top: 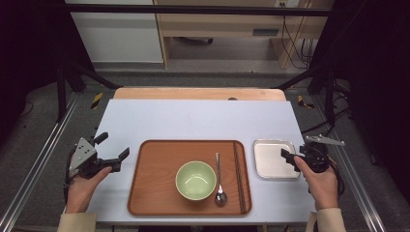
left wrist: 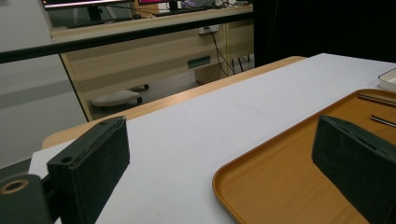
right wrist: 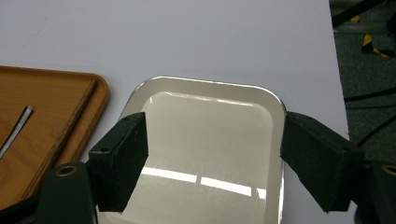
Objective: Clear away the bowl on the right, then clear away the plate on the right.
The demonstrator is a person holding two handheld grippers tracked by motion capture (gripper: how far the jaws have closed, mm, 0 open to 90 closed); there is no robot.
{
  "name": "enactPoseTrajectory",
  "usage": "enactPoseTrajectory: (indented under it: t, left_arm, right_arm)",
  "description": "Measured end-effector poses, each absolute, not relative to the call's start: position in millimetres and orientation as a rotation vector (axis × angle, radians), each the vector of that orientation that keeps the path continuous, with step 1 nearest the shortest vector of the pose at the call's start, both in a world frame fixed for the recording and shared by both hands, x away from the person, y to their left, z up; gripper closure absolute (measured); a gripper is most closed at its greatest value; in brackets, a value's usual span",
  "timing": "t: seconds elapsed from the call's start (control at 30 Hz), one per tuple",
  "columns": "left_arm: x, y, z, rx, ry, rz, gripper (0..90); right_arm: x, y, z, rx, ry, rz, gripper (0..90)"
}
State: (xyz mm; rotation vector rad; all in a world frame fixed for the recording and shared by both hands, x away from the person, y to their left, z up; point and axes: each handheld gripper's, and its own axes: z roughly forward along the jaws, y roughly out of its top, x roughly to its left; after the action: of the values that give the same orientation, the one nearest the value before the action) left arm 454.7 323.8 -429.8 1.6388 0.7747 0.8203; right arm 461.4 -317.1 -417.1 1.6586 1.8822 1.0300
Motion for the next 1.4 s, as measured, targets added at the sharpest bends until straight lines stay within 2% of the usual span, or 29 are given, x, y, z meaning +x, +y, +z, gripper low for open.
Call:
enactPoseTrajectory:
  t: [0.47, 0.87, 1.4]
  left_arm:
    - [454.0, 324.9, -429.2, 1.635, 0.777, 0.823, 4.0]
    - [453.1, 327.0, -427.0, 1.623, 0.784, 0.832, 4.2]
    - [451.7, 324.8, -422.7, 1.620, 0.767, 0.834, 4.2]
  right_arm:
    - [448.8, -335.8, -422.9, 1.754, 1.816, 0.986, 35.0]
    - [434.1, -343.0, -433.6, 1.785, 1.786, 0.975, 33.7]
    - [404.2, -353.8, -446.9, 1.911, 1.718, 1.012, 57.4]
